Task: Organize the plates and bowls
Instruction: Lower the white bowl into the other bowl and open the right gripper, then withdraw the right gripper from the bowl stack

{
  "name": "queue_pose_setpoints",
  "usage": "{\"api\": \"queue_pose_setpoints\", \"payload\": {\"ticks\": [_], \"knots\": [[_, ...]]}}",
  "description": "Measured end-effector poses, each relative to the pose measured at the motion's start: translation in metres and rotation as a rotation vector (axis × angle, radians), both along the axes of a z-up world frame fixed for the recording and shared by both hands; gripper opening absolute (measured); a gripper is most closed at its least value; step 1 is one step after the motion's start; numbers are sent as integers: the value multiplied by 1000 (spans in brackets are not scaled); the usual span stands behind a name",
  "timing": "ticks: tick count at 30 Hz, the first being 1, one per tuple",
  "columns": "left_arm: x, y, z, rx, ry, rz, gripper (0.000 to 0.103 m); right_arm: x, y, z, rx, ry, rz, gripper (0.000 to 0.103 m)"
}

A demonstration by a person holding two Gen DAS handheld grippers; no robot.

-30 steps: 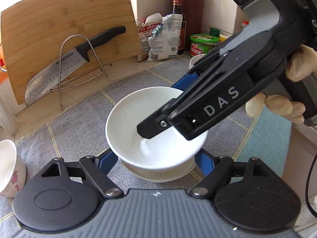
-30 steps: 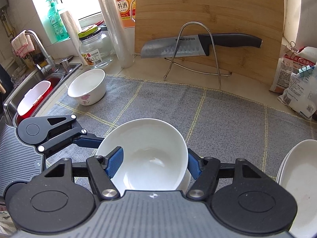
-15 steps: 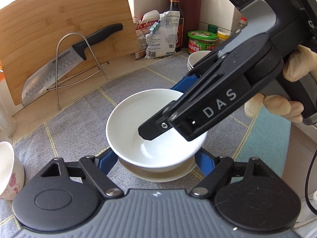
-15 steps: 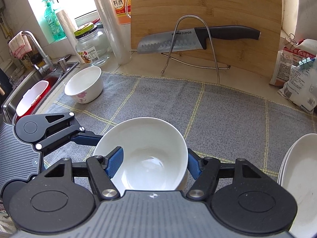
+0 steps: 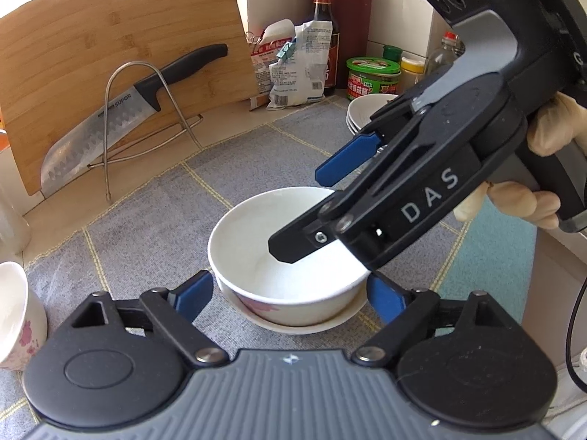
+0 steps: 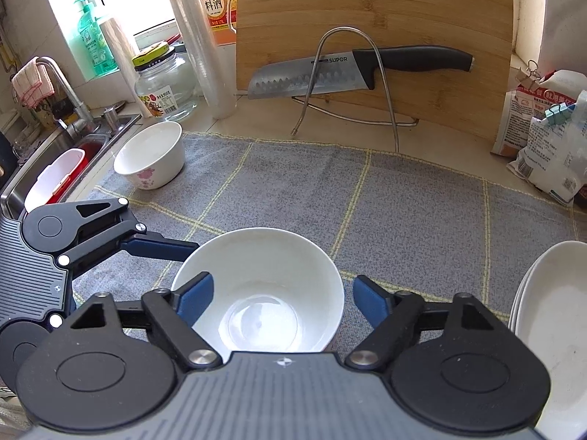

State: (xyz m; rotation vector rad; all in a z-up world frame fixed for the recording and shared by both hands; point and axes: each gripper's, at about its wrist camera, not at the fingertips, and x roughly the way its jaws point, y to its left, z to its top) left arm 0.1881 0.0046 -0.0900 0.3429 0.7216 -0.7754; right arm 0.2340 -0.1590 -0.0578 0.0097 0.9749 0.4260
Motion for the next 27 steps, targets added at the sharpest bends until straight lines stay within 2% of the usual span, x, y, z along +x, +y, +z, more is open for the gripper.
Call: {"api": "queue_pose_setpoints", "payload": {"ticks": [4, 10, 15, 20, 27], "knots": [[-4, 5, 6, -9, -14, -7, 95, -5, -2, 3, -9, -30, -17, 102], [-10, 16, 9, -26, -5, 27, 95, -17, -1, -6, -59, -67, -85, 103], [-15, 24, 7, -31, 9, 48, 95, -34, 12, -16, -121, -110, -92, 103], [-21, 30, 5, -24, 10, 54, 95, -38, 14, -26, -136, -98, -125, 103], [-29, 55, 7, -60, -7, 73, 96, -52, 16, -3, -117, -158, -185, 103]]}}
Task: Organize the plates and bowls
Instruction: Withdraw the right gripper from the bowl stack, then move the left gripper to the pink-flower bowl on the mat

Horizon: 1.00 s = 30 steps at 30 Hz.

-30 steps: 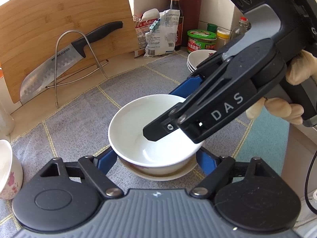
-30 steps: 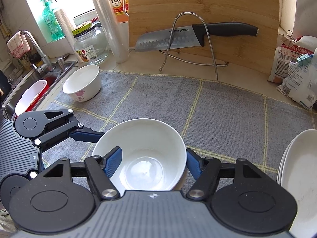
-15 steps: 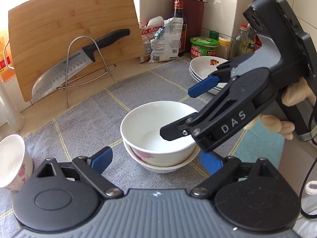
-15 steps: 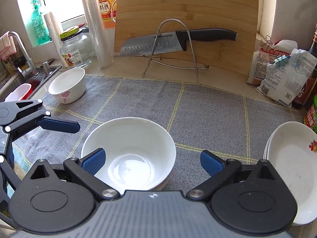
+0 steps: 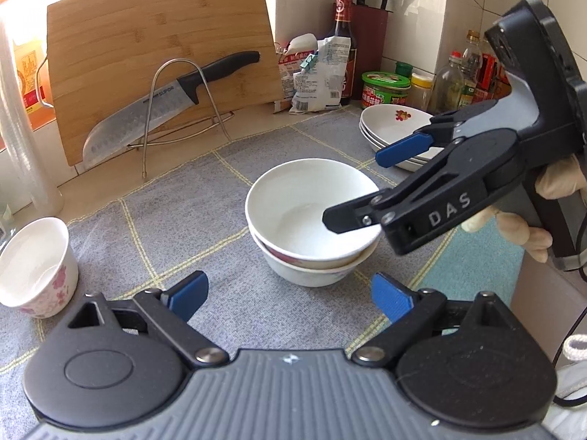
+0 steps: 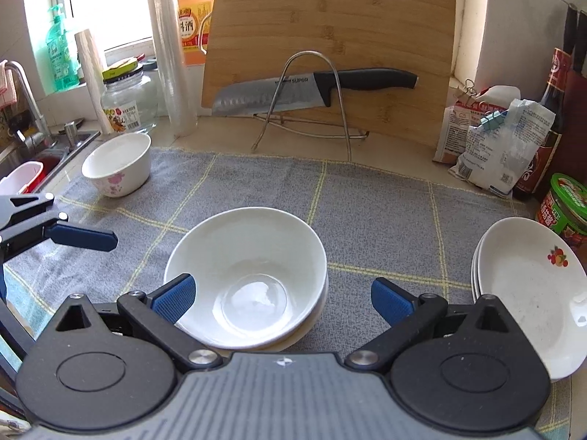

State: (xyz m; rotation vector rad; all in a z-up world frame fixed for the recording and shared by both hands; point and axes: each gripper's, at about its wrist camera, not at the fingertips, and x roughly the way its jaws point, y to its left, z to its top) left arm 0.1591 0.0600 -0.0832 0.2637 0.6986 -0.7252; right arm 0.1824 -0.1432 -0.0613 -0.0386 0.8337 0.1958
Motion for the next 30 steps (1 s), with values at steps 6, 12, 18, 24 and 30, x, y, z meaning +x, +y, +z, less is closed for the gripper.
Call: {"api": "queue_pose_setpoints", "payload": {"ticks": [6, 12, 18, 24, 30], "knots": [[-1, 37, -6, 7, 6, 106, 96, -9, 20, 11, 5, -35, -1, 103], [-1, 73, -8, 13, -18, 318, 97, -5, 47, 20, 9, -53, 138, 103], [-2, 102, -5, 60, -25, 539, 97, 1, 73, 16, 40, -77, 262, 103], [13, 134, 9, 34, -31, 633, 100, 6, 109, 10, 36, -73, 320, 103], [61, 158, 9, -8, 5, 599, 100, 19, 148, 4, -30, -95, 354, 103]]}}
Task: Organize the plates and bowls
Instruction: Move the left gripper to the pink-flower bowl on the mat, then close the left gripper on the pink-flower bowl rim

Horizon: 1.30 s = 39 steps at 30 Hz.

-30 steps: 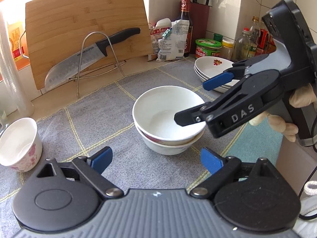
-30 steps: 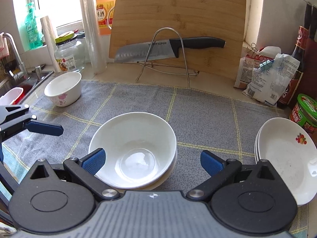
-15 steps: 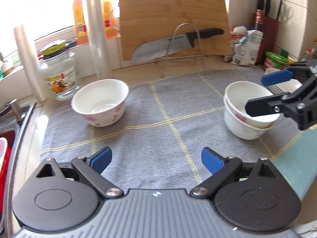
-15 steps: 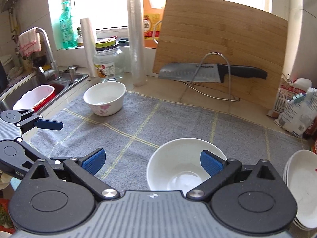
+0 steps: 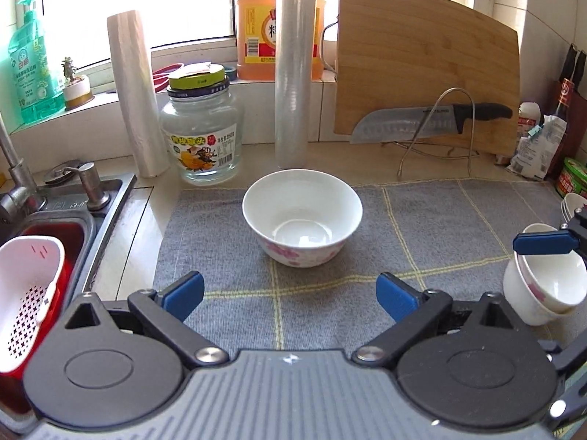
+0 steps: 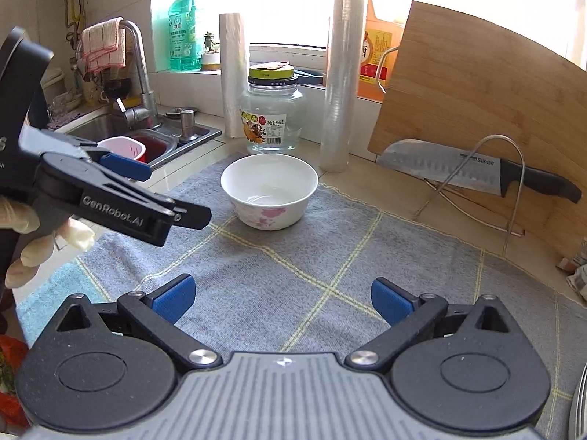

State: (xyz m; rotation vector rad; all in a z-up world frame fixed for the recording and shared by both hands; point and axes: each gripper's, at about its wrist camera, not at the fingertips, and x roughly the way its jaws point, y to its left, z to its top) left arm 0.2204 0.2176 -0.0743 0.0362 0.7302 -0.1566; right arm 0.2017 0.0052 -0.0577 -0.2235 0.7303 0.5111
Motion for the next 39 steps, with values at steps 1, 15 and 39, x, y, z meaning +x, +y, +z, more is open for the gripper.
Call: {"api": "queue_pose_setpoints", "payload": {"ticks": [1, 15, 39], "knots": [[7, 2, 0, 2, -1, -7, 100, 4, 6, -1, -11, -3, 5, 103], [90, 11, -10, 27, 28, -166, 95, 72, 64, -34, -14, 49, -35, 103], [148, 16, -35, -18, 146, -310, 55, 116, 85, -62, -24, 71, -32, 95]]}}
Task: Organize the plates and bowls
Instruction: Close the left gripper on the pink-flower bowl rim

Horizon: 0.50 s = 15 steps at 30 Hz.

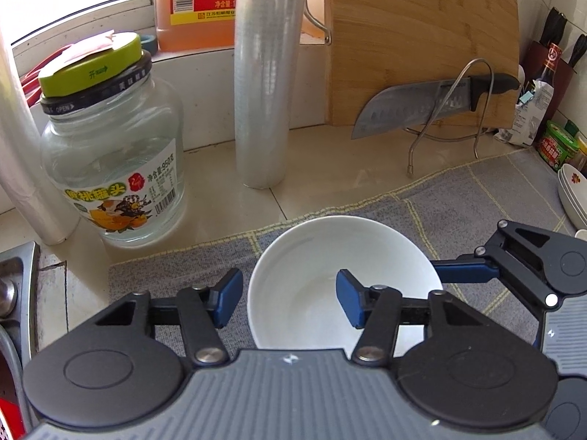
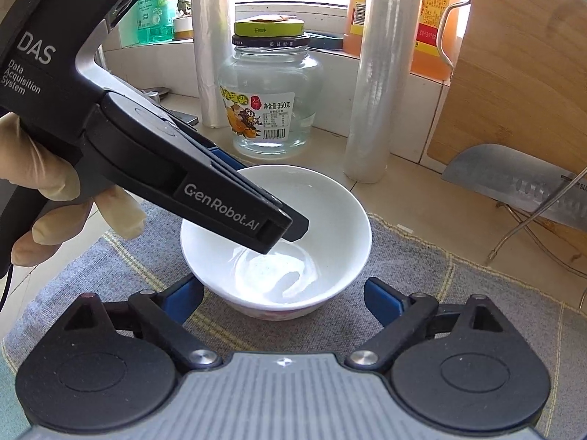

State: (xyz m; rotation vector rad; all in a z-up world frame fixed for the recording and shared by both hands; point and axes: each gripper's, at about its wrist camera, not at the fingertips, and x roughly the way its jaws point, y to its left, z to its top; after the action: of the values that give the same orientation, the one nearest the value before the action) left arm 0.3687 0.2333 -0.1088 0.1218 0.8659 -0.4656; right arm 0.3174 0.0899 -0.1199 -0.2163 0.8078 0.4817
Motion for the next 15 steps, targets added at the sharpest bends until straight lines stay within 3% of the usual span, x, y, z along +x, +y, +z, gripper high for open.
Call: {"api": "queue_pose_setpoints", "payload": {"ticks": [15], "knots": [[7, -3, 0, -5, 14, -28, 51, -5, 3, 0, -4, -33, 29, 89]]}}
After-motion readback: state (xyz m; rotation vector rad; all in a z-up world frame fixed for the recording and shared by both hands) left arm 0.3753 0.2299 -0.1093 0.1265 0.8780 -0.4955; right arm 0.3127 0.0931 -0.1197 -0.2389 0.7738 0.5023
